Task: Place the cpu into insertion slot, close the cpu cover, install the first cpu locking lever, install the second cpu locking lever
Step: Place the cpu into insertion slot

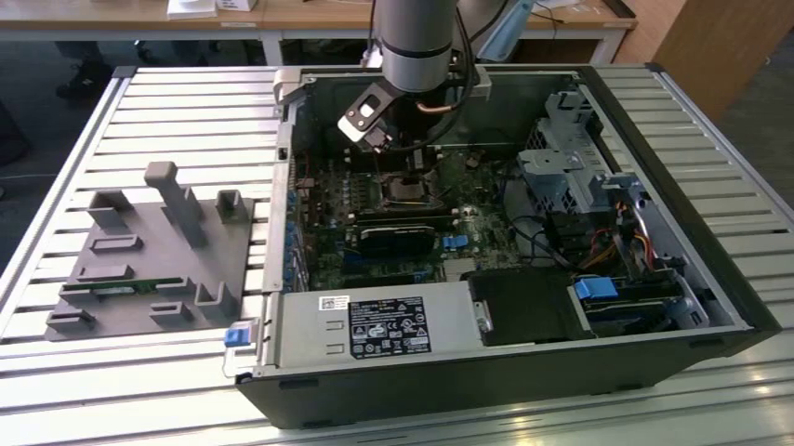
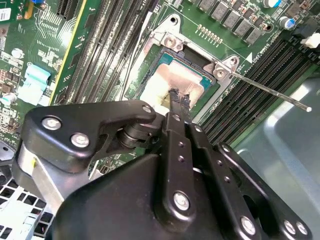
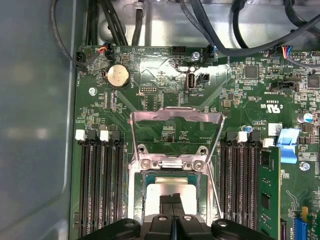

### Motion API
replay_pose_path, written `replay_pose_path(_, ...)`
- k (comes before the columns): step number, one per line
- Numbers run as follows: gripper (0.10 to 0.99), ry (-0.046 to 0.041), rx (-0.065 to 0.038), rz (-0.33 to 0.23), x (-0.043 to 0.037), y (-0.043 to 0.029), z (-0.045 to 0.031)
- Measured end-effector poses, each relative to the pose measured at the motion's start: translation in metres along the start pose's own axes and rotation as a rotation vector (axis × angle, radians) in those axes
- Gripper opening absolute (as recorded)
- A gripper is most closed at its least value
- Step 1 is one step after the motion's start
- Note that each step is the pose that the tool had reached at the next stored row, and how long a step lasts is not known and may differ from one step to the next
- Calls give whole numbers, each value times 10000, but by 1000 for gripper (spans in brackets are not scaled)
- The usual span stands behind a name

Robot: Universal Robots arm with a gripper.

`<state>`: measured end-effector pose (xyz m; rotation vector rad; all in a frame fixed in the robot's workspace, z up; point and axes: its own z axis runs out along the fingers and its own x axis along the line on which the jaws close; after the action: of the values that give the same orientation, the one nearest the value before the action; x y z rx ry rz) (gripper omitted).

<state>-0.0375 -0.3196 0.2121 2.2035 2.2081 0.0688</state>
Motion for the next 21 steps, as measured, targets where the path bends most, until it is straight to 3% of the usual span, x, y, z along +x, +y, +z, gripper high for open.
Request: replay_pose_path(21,118,53,0,3,1,2,-50)
